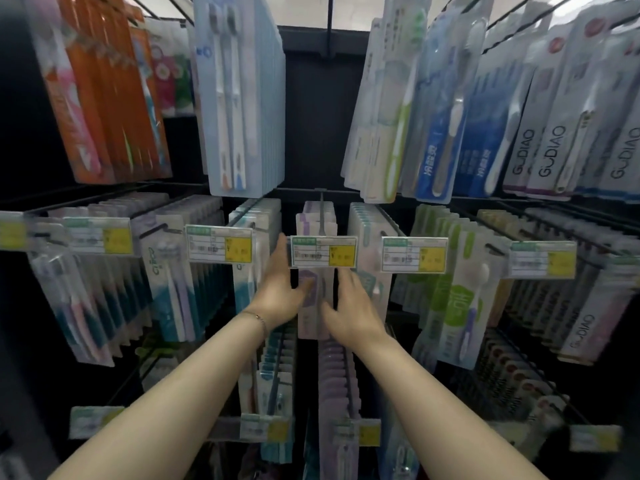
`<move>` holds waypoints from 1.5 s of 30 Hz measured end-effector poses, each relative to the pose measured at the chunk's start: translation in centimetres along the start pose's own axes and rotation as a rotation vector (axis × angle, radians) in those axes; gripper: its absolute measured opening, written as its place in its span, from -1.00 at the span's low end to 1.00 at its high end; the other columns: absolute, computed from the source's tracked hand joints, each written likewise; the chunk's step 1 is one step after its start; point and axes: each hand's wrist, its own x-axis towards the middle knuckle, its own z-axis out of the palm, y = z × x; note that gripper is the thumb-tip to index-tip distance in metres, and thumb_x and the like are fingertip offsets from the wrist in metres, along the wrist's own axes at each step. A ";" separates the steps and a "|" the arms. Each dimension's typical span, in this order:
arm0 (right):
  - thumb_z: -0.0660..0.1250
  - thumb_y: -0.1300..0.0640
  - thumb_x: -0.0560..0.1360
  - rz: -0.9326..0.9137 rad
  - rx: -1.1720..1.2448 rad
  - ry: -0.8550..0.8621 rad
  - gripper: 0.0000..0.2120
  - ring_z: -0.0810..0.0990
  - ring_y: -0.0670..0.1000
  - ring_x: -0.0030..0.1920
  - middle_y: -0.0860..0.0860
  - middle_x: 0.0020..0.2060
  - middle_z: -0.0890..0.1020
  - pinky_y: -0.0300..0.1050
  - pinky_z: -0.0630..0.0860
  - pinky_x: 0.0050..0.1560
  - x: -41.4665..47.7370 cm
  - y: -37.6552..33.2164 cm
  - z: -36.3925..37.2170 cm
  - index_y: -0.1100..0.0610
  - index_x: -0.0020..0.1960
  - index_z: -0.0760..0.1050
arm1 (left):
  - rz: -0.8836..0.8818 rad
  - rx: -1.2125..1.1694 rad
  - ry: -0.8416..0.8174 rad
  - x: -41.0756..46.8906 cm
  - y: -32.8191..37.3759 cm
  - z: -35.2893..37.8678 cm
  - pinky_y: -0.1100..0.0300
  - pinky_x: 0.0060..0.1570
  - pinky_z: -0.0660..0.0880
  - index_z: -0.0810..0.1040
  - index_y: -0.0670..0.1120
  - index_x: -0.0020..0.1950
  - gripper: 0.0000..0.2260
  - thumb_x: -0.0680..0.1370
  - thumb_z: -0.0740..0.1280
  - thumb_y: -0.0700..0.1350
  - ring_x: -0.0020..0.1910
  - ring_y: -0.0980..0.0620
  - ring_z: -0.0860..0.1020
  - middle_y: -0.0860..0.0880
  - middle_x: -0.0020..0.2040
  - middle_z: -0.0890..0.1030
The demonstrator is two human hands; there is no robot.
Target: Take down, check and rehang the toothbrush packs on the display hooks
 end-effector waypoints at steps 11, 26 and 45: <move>0.23 0.16 0.46 -0.005 0.043 0.075 -0.40 0.47 0.09 0.24 0.03 0.23 0.46 0.15 0.51 0.16 2.5 0.3 1.3 -0.05 0.47 0.18 | 0.046 -0.175 -0.017 4.3 0.8 0.4 -0.11 0.23 0.50 0.28 0.17 0.37 -0.28 0.29 0.49 0.22 0.26 0.01 0.51 -0.02 0.27 0.51; 0.20 0.09 0.59 -0.023 -0.034 0.169 -0.60 0.56 0.00 0.02 0.01 0.14 0.50 -0.08 0.52 -0.11 3.3 1.3 2.5 0.05 0.41 0.30 | 0.052 -0.141 -0.009 3.6 -0.4 1.3 -0.04 0.43 0.30 0.03 0.36 0.48 -0.26 0.43 0.38 0.13 0.46 0.05 0.29 -0.02 0.53 0.24; 0.26 -0.01 0.58 0.003 -0.201 0.151 -0.48 0.49 0.09 0.20 0.04 0.27 0.40 -0.03 0.47 -0.06 0.2 -0.4 0.6 0.09 0.45 0.17 | 0.030 0.024 -0.030 -1.0 -0.7 -0.5 0.34 0.16 0.33 0.29 -0.04 0.46 -0.51 0.56 0.34 -0.12 0.14 0.25 0.39 0.16 0.21 0.42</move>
